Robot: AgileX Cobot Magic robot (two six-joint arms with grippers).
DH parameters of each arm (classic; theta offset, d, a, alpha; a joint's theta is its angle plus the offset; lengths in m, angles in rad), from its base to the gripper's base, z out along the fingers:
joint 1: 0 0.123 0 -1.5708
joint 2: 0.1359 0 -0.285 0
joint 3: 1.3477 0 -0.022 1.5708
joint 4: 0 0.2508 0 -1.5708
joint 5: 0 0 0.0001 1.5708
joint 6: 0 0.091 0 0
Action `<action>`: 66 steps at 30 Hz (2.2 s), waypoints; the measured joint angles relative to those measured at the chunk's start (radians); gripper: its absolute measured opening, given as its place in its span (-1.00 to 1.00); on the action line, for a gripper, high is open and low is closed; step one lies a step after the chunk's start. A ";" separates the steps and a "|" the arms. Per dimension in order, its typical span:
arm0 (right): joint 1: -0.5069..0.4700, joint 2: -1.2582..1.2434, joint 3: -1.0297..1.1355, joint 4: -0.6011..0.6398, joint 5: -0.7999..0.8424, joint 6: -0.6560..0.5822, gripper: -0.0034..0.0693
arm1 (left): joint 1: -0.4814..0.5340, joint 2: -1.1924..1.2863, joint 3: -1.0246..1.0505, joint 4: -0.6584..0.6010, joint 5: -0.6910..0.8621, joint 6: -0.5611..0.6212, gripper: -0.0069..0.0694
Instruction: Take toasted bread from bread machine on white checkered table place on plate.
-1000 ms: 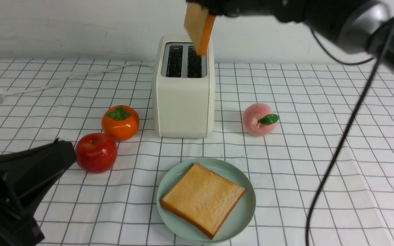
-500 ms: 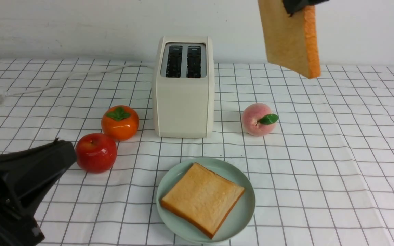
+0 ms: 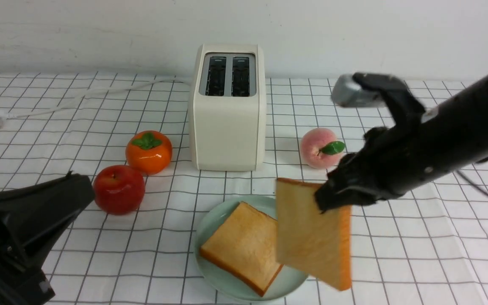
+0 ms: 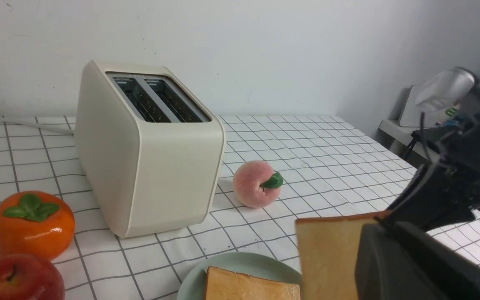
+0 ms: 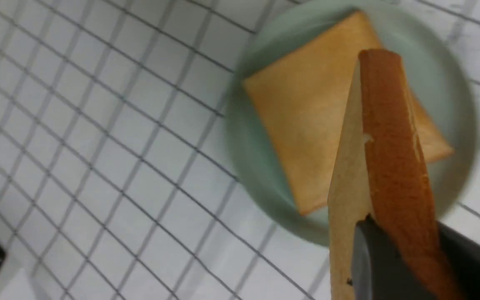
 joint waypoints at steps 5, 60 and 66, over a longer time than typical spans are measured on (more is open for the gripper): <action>0.000 0.097 0.044 0.412 -0.049 -0.408 -0.59 | 0.000 0.000 0.000 0.000 0.000 0.000 -0.76; -0.208 -0.432 0.046 -0.491 0.191 0.337 -0.94 | 0.000 -0.153 0.000 0.018 0.005 0.000 -0.85; -0.208 -0.764 0.182 -0.682 0.288 0.568 -0.95 | 0.000 -0.348 0.117 0.026 0.019 0.000 -0.85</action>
